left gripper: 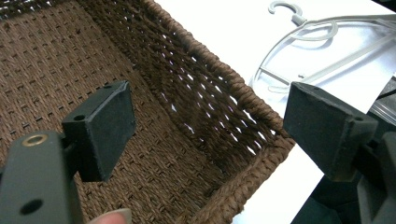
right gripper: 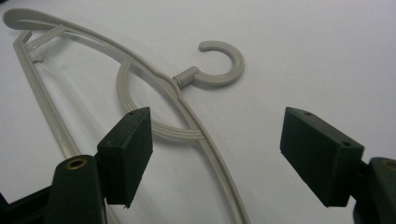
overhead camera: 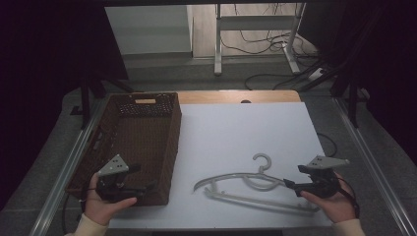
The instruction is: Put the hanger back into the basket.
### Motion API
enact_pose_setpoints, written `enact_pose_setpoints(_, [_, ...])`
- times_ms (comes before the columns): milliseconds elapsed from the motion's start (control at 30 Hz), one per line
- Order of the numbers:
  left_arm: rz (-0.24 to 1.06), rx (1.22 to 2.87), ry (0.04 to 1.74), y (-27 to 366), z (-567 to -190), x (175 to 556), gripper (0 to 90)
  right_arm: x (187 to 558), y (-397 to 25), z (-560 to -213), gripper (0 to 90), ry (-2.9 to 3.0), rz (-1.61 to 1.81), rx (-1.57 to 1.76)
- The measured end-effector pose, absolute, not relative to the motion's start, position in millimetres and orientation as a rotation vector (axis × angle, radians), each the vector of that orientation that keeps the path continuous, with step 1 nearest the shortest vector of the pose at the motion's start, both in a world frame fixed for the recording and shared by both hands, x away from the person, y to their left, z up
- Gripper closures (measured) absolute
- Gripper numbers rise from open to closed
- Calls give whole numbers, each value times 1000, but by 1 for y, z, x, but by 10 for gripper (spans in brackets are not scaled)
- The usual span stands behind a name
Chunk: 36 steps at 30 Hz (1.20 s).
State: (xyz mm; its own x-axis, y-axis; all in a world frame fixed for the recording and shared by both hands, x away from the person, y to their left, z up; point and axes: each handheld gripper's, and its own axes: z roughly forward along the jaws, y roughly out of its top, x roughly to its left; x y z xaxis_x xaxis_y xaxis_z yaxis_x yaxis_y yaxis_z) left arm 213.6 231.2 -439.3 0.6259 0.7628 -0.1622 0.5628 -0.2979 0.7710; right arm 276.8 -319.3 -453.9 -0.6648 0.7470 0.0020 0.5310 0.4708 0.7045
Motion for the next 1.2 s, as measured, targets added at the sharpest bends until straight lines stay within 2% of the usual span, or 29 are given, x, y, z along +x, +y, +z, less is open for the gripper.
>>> enact_pose_setpoints(767, [294,2002,1038,231,-439,214,170,312,-278,-466,277,2584,791,1008])
enact_pose_setpoints(1200, [295,2003,1038,230,-440,213,170,329,-256,-482,353,2679,651,959])
